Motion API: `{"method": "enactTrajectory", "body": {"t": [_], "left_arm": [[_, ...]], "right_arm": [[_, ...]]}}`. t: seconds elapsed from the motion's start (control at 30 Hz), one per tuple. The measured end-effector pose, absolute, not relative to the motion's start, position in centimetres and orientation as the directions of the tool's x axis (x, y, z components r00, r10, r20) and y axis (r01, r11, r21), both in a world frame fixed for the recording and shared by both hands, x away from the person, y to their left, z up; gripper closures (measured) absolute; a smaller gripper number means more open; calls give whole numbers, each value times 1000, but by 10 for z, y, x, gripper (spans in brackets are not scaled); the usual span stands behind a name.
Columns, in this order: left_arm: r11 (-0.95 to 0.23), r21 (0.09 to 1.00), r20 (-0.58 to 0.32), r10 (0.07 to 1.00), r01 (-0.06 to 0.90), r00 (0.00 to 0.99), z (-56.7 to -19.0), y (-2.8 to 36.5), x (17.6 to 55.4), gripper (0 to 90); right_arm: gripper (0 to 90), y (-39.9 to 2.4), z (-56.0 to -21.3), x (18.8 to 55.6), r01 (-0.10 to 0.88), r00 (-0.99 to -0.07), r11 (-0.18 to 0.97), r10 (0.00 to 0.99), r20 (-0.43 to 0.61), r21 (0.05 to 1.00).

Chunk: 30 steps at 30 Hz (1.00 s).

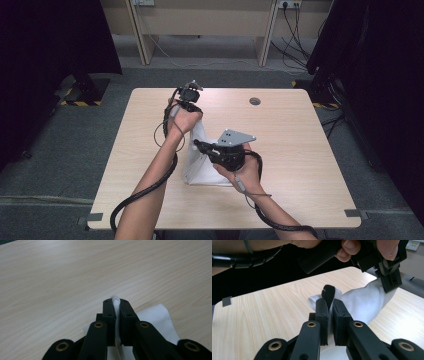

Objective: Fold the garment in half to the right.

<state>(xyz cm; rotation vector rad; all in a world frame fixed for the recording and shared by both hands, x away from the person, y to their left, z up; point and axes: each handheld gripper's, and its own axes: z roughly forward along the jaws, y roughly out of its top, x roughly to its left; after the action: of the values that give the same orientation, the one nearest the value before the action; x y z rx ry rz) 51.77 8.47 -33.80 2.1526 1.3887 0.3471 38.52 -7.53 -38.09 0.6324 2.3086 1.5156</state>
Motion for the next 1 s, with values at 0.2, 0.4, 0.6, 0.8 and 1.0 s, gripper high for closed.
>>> {"method": "enactTrajectory", "body": {"t": [0.2, 0.4, 0.6, 0.8, 1.0], "left_arm": [[-326, 569, -67, 897, 755, 437, -339, 81, 517, 847], [-333, 566, -63, 894, 754, 443, -342, 75, 517, 847], [-344, 561, -64, 889, 753, 454, -347, 67, 518, 847], [-348, 558, -66, 887, 754, 457, -349, 63, 518, 847], [-350, 557, -67, 885, 753, 460, -352, 59, 519, 847]], "right_arm": [[850, -79, -382, 384, 190, -854, 351, 520, -22, 917], [849, -86, -385, 382, 197, -850, 355, 526, -21, 914], [849, -91, -387, 380, 197, -848, 359, 529, -25, 912], [849, -96, -390, 380, 203, -844, 357, 536, -22, 912], [848, -100, -392, 379, 207, -840, 355, 541, -20, 912]]}}
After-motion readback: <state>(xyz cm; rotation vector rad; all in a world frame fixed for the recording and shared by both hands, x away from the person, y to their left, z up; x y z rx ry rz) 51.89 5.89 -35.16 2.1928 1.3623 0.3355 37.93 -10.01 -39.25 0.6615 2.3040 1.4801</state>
